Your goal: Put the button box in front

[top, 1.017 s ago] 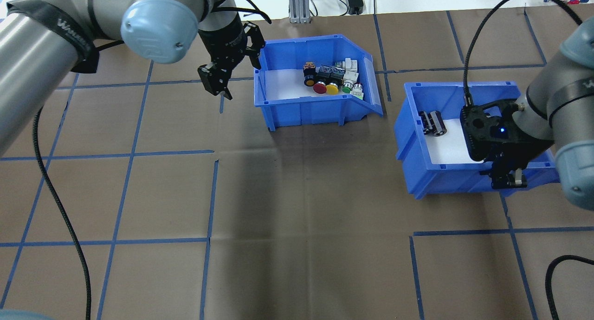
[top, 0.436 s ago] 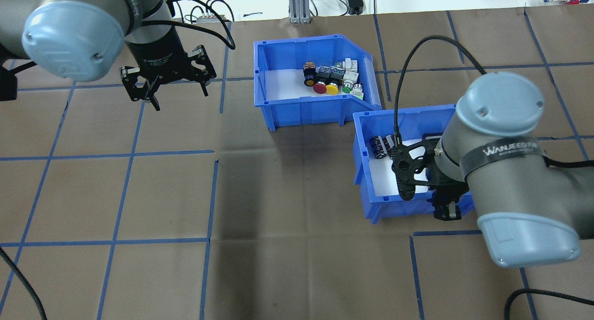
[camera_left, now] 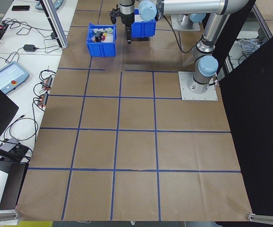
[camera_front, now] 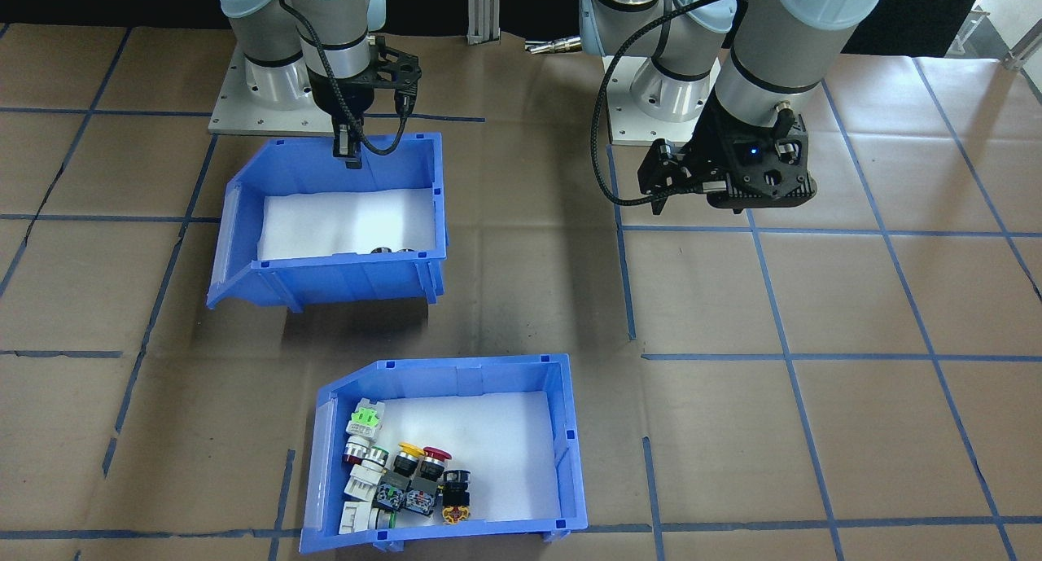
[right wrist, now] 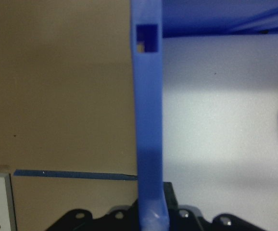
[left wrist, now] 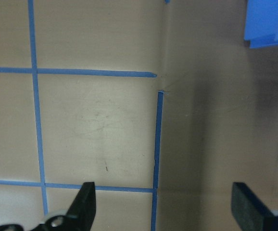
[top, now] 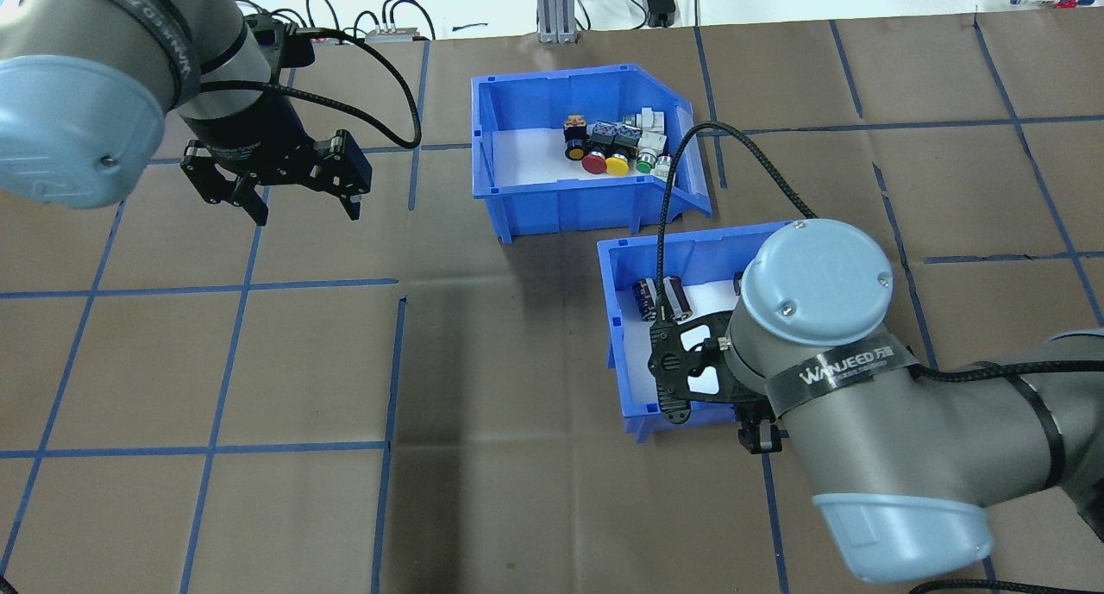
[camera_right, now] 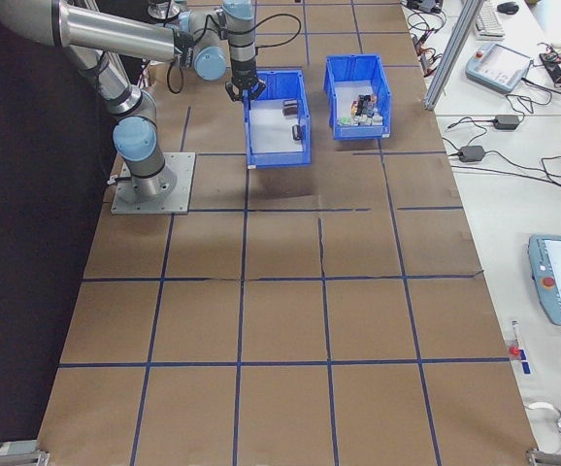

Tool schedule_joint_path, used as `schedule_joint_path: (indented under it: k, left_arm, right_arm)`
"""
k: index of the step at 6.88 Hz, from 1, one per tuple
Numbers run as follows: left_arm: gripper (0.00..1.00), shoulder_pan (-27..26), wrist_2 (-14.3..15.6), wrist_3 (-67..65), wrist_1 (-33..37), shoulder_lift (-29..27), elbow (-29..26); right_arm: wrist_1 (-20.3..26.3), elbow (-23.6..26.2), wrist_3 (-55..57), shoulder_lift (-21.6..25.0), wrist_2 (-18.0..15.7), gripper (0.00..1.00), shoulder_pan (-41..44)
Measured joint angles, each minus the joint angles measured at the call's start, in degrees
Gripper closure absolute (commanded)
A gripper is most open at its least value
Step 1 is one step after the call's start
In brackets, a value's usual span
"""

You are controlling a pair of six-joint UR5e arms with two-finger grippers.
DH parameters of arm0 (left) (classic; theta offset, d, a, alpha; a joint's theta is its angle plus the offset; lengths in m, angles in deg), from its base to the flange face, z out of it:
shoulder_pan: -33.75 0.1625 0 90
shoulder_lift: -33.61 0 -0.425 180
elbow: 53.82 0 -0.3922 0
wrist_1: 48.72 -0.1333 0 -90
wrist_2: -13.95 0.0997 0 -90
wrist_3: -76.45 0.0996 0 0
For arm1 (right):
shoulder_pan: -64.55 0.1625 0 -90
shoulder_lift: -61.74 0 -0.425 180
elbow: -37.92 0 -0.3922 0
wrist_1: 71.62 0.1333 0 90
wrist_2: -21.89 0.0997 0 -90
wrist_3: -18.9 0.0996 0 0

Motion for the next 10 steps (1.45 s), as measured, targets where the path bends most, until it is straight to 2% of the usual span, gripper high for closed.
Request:
schedule_joint_path:
  k: [2,5,7,8,9,10]
  left_arm:
    - [0.0,0.39,-0.47,5.38,0.52,2.32,0.49]
    - [0.0,0.39,-0.38,9.27,0.86,2.85,0.83]
    - [0.0,0.45,-0.83,7.5,-0.03,3.53,2.98]
    - [0.0,0.71,-0.86,6.89,-0.91,4.32,4.36]
    - [0.0,1.29,-0.79,7.17,-2.02,4.73,5.18]
    - [0.0,1.9,-0.61,7.58,-2.69,5.04,5.43]
  right_arm:
    - [-3.35,0.38,6.26,-2.15,-0.01,0.99,5.83]
    - [-12.06,0.32,15.24,-9.32,-0.06,0.99,13.9]
    - [-13.82,0.29,18.59,-11.2,-0.02,0.98,16.05]
    - [-14.01,0.19,20.06,-11.74,0.02,0.92,16.77]
    - [-14.03,0.1,20.99,-12.22,0.03,0.25,17.15]
    - [-14.02,0.02,21.62,-12.46,0.19,0.0,17.26]
